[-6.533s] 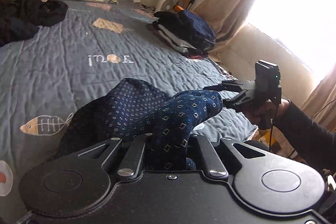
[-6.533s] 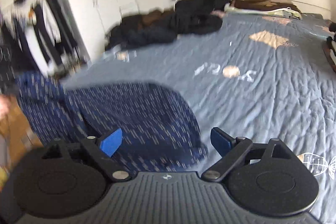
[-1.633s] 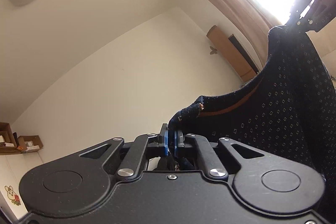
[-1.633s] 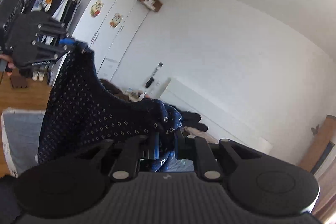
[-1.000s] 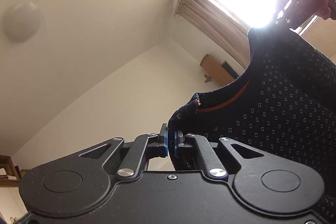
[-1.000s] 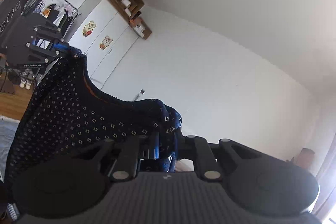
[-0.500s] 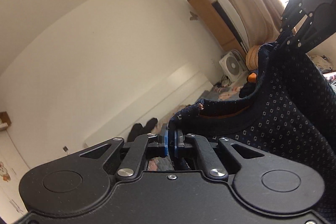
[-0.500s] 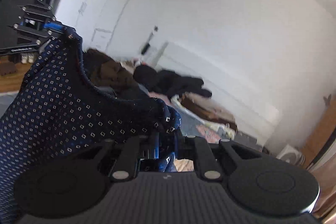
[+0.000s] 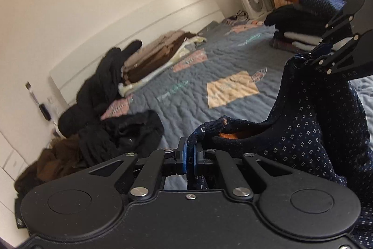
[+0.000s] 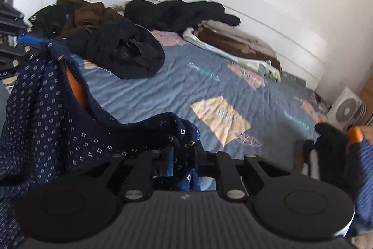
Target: Fold clothes
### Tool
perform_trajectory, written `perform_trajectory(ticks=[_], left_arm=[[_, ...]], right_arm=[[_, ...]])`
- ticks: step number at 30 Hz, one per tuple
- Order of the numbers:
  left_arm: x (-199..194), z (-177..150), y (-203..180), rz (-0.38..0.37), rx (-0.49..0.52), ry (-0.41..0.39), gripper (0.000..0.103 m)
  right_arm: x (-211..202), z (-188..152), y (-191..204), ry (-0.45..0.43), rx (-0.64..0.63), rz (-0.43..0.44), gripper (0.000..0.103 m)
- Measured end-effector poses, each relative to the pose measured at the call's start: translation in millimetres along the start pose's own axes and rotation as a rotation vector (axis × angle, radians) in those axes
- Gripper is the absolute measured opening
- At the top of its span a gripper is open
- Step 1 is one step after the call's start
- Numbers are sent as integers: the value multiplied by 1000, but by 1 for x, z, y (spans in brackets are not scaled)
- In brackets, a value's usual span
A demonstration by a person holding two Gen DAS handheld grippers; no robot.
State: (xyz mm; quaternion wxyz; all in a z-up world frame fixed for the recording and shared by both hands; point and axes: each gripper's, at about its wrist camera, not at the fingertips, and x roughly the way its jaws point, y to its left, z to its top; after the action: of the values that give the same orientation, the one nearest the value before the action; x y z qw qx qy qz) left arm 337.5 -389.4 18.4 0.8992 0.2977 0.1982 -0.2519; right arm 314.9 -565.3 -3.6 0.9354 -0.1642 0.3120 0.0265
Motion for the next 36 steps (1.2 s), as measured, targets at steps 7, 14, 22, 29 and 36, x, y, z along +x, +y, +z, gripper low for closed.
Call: perform_trajectory(ticks=[7,14,22,29,36], left_arm=[[-10,-36,12,3,-22,5,77],[-97,-113,33,-23,-145,13,77],[-228,-179,-36,0,-328,-22,81],[-292,-182,-117,-40,-330,-83,83],[-348,-191,-131,-26,-390,-166,84]], right_arm=[[37,-32,-14,29,100,-47,73],[-41,-72,-34,-9,250,64,86],[-163,-159,33,-32,413,98,91],[-236,-203,93,-39,529,119,91],[-317,-202,120,-132,536,65,91]])
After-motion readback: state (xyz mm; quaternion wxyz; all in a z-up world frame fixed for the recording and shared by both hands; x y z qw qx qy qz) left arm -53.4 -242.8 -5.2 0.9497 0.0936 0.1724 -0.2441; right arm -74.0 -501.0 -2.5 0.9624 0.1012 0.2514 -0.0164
